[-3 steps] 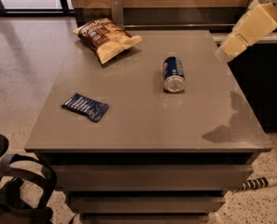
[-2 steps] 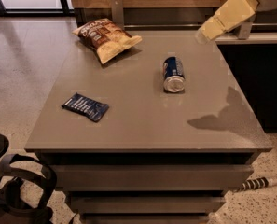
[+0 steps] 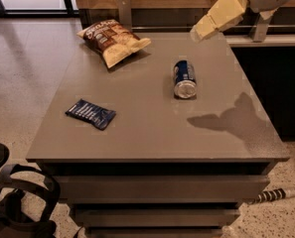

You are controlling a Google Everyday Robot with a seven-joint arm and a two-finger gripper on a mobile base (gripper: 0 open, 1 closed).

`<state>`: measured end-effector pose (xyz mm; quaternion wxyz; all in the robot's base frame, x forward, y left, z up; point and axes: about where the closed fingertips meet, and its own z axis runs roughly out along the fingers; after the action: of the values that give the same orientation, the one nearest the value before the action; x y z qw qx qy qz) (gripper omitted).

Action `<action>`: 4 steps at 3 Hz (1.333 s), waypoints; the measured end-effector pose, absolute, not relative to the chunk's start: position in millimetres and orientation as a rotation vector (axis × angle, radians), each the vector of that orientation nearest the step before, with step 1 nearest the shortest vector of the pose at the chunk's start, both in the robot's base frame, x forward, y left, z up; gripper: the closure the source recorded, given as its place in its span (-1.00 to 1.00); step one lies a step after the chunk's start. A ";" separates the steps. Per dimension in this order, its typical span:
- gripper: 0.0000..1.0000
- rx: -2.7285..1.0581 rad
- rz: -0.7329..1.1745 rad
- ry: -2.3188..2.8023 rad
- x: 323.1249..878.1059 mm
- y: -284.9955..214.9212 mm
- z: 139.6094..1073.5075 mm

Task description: Place pepsi can upright

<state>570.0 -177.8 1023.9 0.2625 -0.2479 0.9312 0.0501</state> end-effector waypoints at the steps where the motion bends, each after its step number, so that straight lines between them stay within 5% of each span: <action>1: -1.00 -0.641 0.145 2.557 580.2 -178.1 1021.7; 4: -1.00 -0.265 0.042 2.822 641.7 -163.6 977.3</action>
Offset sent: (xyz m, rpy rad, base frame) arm 0.0660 0.0086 -0.0187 0.0325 0.2046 -0.2081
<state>641.7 -163.6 977.3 0.1527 -0.0924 0.9838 0.0146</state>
